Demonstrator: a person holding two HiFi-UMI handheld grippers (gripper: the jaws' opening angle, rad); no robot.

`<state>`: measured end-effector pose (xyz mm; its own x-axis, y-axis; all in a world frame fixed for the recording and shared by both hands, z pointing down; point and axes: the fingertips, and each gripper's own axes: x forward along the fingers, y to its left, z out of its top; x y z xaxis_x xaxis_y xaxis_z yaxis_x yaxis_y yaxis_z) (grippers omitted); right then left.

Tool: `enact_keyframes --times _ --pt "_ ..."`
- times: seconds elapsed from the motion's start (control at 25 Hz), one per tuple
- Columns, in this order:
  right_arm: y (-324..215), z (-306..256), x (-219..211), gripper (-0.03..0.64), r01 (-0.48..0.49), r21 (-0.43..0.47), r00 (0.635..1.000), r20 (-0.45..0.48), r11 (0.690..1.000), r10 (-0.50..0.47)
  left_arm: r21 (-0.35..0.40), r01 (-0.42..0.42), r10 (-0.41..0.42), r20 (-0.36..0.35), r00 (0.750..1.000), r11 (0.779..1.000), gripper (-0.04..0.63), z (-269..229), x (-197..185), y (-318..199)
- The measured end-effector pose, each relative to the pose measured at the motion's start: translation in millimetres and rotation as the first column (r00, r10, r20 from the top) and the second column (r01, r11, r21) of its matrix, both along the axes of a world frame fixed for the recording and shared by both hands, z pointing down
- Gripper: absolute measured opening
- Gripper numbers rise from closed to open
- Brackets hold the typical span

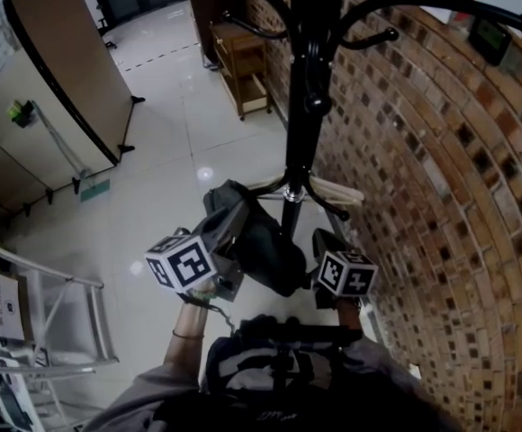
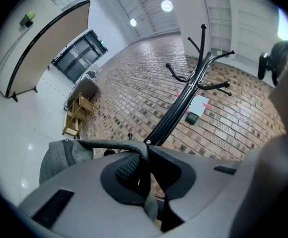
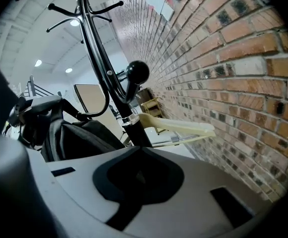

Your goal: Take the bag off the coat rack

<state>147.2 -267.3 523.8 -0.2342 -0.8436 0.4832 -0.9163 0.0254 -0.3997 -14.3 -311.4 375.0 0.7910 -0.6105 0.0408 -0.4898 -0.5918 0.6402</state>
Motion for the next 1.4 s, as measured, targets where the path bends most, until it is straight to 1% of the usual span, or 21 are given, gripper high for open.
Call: enact_keyframes --times 0.2,0.44,0.56,0.72,0.88,1.08,1.4 --pt "-1.9 -7.9 -16.1 0.008 0.053 0.028 0.999 0.006 0.998 -0.053 -0.031 0.032 -0.03 0.058 0.998 0.999 0.038 23.4 -15.6 9.4" --pt "0.1 -9.0 -31.1 0.008 0.102 0.041 0.995 -0.005 0.994 -0.102 -0.087 0.052 -0.04 0.135 0.99 0.995 0.038 60.4 -26.8 26.1" --pt "0.8 -10.6 -36.3 0.008 0.117 0.044 0.993 -0.014 0.992 -0.117 -0.127 0.086 -0.066 0.157 0.985 0.988 0.038 81.6 -40.3 30.8" --pt "2.7 -8.9 -43.0 0.008 0.138 0.039 0.99 -0.024 0.99 -0.137 -0.192 0.126 -0.091 0.18 0.979 0.973 0.038 108.2 -56.5 37.7" --pt "5.0 -11.9 -50.5 0.008 0.149 0.035 0.988 -0.03 0.988 -0.148 -0.22 0.142 -0.096 0.206 0.974 0.965 0.038 125.3 -63.9 43.5" --pt "5.2 -14.1 -57.7 0.008 0.17 0.031 0.985 -0.048 0.985 -0.168 -0.239 0.152 -0.102 0.209 0.973 0.959 0.038 131.5 -65.1 43.4" --pt "5.9 -30.5 -71.7 0.006 0.21 0.055 0.975 -0.08 0.976 -0.206 -0.214 0.148 -0.108 0.189 0.976 0.965 0.038 122.5 -60.5 37.6"
